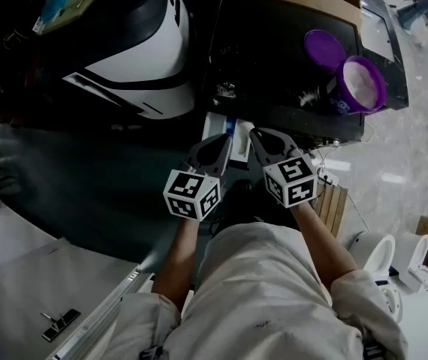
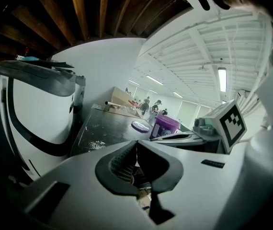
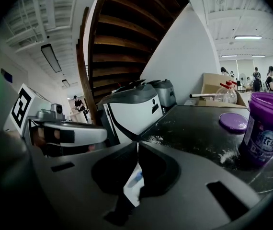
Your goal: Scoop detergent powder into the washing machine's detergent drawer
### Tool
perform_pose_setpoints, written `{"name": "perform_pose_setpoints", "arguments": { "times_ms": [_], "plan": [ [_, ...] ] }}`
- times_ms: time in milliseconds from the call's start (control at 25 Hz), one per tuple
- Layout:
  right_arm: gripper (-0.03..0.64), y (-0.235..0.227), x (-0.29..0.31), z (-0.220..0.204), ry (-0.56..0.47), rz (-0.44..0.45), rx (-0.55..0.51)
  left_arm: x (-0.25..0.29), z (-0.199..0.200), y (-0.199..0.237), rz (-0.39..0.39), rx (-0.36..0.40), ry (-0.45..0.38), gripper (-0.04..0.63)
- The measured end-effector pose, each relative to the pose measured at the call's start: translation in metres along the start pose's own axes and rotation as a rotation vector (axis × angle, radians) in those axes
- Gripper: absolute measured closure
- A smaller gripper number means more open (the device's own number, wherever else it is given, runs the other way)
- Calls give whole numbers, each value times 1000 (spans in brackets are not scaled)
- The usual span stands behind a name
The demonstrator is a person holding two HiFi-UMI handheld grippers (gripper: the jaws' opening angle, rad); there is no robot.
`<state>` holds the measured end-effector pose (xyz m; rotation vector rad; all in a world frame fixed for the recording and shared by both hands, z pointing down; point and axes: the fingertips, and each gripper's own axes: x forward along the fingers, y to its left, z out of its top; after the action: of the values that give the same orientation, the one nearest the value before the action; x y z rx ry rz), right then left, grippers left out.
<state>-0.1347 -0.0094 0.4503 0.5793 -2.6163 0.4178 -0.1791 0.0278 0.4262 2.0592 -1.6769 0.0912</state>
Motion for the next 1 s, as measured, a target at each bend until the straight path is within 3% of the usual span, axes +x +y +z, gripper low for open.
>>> {"name": "perform_pose_setpoints", "arguments": {
  "times_ms": [1000],
  "plan": [
    [606,-1,-6,-4,9,-6,-5,2,0,-4,-9,11,2,575]
  ]
}}
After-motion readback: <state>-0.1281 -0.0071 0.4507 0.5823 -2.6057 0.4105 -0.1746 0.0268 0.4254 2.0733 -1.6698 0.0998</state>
